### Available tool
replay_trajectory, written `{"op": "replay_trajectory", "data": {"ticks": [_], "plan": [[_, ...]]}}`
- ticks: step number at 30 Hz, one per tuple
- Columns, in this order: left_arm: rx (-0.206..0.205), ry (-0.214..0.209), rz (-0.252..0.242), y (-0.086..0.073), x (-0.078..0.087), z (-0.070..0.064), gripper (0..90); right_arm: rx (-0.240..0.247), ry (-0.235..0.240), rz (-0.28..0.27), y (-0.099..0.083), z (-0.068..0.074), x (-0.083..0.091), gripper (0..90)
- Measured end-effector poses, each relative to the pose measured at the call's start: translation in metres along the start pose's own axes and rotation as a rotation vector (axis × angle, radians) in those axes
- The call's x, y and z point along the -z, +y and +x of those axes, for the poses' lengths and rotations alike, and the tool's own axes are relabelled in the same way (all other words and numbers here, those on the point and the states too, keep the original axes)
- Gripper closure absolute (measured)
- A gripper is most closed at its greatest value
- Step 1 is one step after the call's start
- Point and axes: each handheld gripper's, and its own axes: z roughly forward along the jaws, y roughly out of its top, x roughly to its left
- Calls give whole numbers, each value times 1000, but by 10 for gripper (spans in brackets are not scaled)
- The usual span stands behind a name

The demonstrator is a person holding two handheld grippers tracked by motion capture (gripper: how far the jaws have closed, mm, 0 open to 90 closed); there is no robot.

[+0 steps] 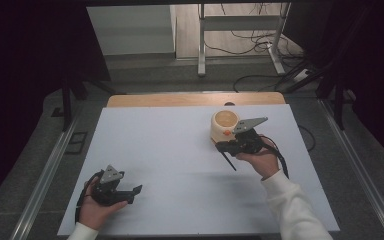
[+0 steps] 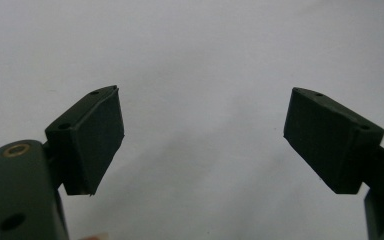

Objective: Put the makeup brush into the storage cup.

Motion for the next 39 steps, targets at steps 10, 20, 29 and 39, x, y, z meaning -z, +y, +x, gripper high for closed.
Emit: {"op": "replay_trajectory", "data": {"ticks": [10,20,29,39], "plan": [[-1,2,0,0,0,0,168,-35,-21,-45,1,-3,5,848],[-3,3,1,0,0,0,168,-79,-49,-109,0,-7,11,848],[-4,3,2,0,0,0,168,-110,-66,-134,-1,-10,14,848],[-4,3,1,0,0,0,168,-134,-78,-167,-2,-14,17,848]]}}
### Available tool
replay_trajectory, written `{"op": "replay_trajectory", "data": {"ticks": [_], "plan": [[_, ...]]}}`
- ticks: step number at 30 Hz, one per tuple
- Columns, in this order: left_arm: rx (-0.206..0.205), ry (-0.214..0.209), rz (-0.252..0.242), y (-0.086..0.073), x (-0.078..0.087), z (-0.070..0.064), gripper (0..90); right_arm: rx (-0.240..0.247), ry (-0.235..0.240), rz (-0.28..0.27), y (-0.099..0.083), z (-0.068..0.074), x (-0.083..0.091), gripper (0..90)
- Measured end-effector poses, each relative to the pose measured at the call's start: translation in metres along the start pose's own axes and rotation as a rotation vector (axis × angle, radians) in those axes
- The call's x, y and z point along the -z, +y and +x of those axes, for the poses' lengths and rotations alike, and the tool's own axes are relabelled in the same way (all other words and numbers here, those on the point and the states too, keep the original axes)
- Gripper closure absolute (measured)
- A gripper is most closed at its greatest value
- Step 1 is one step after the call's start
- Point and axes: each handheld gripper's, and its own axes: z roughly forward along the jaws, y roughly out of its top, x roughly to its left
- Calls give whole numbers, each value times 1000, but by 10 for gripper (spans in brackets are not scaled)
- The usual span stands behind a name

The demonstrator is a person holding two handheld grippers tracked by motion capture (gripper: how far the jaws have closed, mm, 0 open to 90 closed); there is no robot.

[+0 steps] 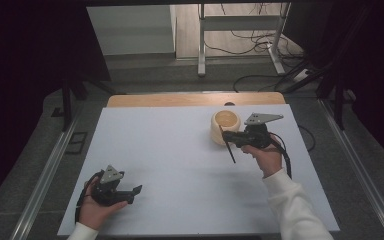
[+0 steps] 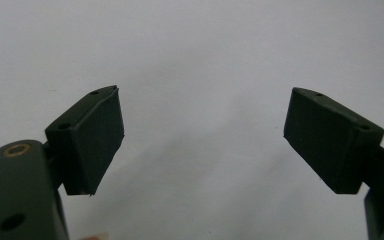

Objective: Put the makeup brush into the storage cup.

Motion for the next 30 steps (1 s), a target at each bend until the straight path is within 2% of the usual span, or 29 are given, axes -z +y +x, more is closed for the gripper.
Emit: {"op": "replay_trajectory", "data": {"ticks": [11,15,30], "plan": [[2,0,0,0,-1,0,168,-30,-7,-38,1,-4,2,848],[0,0,-1,0,0,0,168,-54,-10,-59,2,-6,4,848],[0,1,-2,0,0,0,168,-67,-26,-110,6,-8,6,848]]}}
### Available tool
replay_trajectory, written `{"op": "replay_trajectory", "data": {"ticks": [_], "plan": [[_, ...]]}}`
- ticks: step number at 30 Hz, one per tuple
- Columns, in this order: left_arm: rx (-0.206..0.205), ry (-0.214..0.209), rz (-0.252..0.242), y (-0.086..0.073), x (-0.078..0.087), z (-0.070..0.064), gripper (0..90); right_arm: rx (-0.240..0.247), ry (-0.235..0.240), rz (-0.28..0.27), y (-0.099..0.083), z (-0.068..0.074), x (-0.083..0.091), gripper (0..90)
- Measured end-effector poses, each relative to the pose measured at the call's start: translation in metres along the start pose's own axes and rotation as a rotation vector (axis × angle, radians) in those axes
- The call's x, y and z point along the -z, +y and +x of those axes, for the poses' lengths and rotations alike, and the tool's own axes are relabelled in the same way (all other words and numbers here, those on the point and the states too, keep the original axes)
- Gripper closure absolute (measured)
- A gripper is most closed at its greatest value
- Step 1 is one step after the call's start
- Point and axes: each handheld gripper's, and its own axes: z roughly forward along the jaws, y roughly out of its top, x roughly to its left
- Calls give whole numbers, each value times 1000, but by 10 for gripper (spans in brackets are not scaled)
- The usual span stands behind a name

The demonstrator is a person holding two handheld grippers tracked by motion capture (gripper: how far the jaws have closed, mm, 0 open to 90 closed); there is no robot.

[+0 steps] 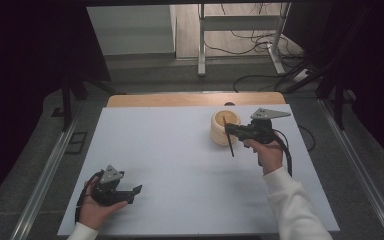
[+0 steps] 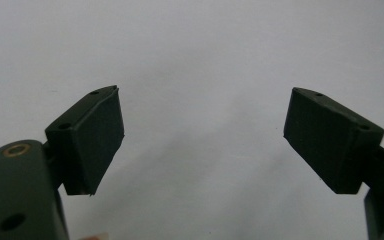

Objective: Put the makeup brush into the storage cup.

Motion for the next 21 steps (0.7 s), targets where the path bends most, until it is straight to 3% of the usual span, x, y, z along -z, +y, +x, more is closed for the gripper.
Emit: {"op": "replay_trajectory", "data": {"ticks": [21], "plan": [[3,4,-8,1,2,0,168,-43,-35,-90,12,-6,8,848]]}}
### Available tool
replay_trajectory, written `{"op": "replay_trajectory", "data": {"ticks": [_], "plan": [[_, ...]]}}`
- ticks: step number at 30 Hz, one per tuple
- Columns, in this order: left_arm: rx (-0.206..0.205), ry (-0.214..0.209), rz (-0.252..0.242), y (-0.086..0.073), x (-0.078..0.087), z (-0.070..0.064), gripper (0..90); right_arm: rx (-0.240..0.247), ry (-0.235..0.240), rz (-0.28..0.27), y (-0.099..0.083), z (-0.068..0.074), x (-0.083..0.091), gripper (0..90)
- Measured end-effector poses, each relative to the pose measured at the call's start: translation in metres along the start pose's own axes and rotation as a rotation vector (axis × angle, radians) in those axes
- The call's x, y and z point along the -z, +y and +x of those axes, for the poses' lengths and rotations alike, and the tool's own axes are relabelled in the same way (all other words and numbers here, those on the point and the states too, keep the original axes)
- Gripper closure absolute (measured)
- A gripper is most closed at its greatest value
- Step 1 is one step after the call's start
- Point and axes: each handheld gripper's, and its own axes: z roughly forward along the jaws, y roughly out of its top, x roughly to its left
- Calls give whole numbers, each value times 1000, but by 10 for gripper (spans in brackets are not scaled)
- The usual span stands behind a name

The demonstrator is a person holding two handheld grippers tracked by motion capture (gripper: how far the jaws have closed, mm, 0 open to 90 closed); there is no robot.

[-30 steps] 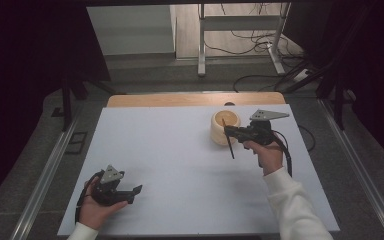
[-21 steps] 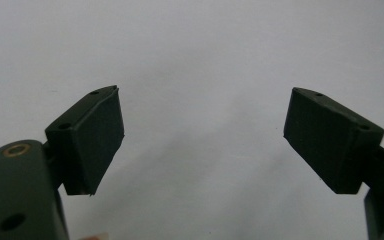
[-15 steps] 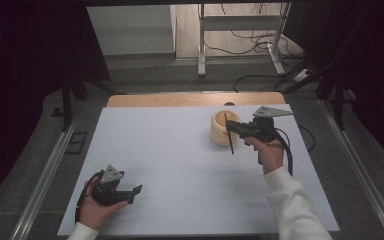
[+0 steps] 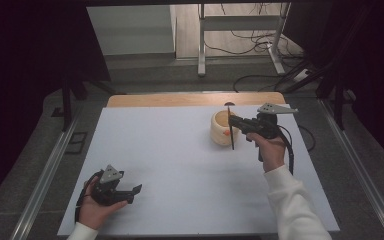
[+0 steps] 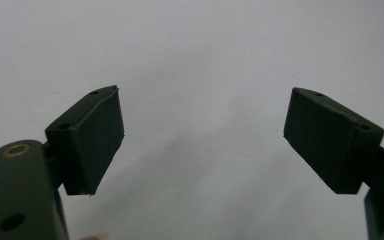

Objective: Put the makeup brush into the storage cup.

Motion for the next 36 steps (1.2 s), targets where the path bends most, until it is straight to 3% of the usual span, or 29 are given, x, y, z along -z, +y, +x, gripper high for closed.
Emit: {"op": "replay_trajectory", "data": {"ticks": [14,36], "plan": [[-2,-5,-4,0,1,0,168,-20,-53,-23,14,-12,-7,848],[1,-7,-4,0,1,0,168,-43,-88,-39,29,-24,-15,848]]}}
